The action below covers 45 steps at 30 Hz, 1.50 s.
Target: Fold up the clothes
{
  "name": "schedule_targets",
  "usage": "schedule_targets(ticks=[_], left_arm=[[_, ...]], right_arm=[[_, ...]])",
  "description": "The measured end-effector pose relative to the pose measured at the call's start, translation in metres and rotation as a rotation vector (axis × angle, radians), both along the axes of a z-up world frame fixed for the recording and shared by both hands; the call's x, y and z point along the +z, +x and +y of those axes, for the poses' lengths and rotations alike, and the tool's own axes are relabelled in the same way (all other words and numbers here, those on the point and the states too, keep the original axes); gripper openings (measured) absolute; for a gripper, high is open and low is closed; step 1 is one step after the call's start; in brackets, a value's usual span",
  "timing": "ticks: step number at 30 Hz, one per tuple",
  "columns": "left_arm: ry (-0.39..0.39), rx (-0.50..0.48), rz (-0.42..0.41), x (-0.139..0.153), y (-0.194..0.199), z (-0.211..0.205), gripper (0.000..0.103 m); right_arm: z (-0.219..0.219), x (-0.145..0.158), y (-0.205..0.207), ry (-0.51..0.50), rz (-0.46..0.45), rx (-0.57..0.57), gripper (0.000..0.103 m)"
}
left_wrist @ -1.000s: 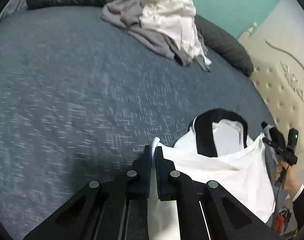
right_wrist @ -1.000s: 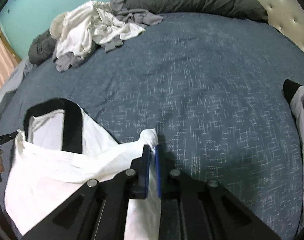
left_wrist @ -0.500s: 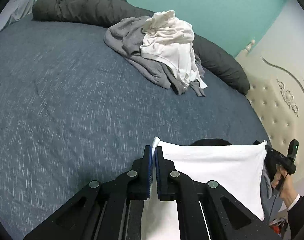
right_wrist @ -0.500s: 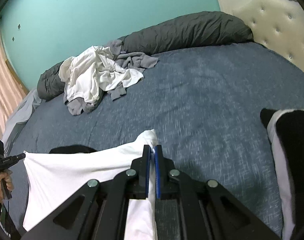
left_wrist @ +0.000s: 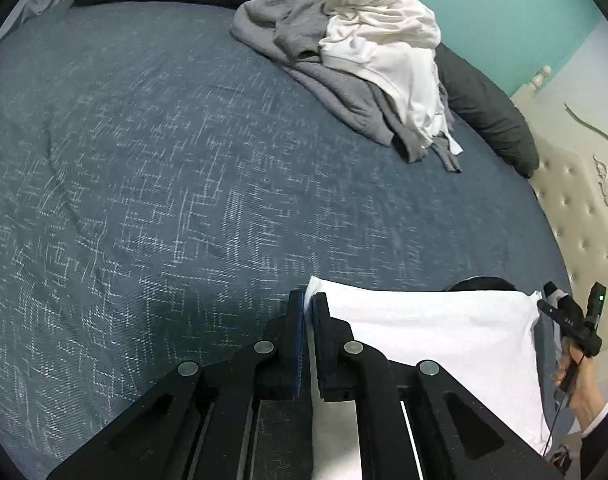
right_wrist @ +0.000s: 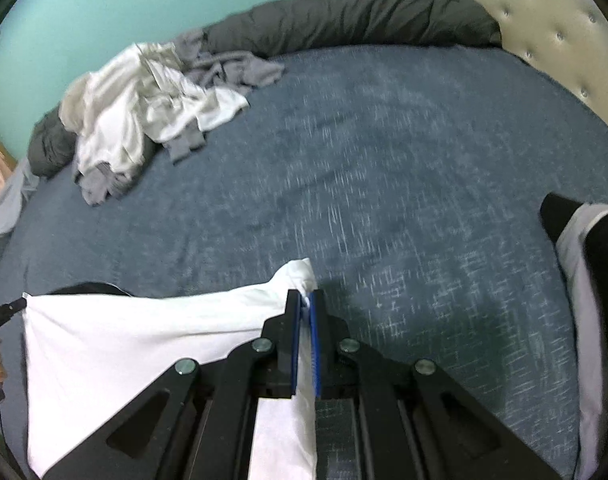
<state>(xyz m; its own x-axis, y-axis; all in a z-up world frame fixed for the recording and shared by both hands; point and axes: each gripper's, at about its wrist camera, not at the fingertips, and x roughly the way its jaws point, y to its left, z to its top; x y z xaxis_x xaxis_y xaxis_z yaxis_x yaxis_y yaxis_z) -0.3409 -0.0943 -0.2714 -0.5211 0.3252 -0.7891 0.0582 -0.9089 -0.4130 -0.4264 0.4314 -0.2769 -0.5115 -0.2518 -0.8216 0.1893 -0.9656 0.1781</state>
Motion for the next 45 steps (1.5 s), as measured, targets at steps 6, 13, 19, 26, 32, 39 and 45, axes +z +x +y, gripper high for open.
schedule_targets(ticks=[6, 13, 19, 26, 32, 39, 45], left_arm=[[0.039, -0.021, 0.0, 0.006, 0.032, -0.014, 0.025], [0.071, -0.126, -0.067, 0.017, 0.108, -0.018, 0.029], [0.104, -0.197, -0.161, 0.017, 0.183, -0.014, 0.035], [0.097, -0.239, -0.205, 0.018, 0.236, -0.007, 0.043], [0.077, -0.255, -0.215, 0.021, 0.259, 0.0, 0.043], [0.036, -0.268, -0.232, 0.015, 0.273, 0.012, 0.043], [0.03, -0.249, -0.239, 0.011, 0.279, 0.014, 0.042]], right_arm=[[0.012, 0.0, 0.003, -0.02, -0.012, -0.05, 0.025], [0.05, 0.019, 0.049, -0.207, -0.089, 0.029, 0.04], [0.08, 0.021, 0.122, -0.267, -0.223, 0.157, 0.04], [0.107, 0.017, 0.196, -0.24, -0.311, 0.22, 0.04], [0.105, 0.015, 0.235, -0.15, -0.307, 0.27, 0.04], [0.086, 0.018, 0.259, -0.053, -0.258, 0.332, 0.04], [0.073, 0.016, 0.26, 0.045, -0.235, 0.367, 0.008]])
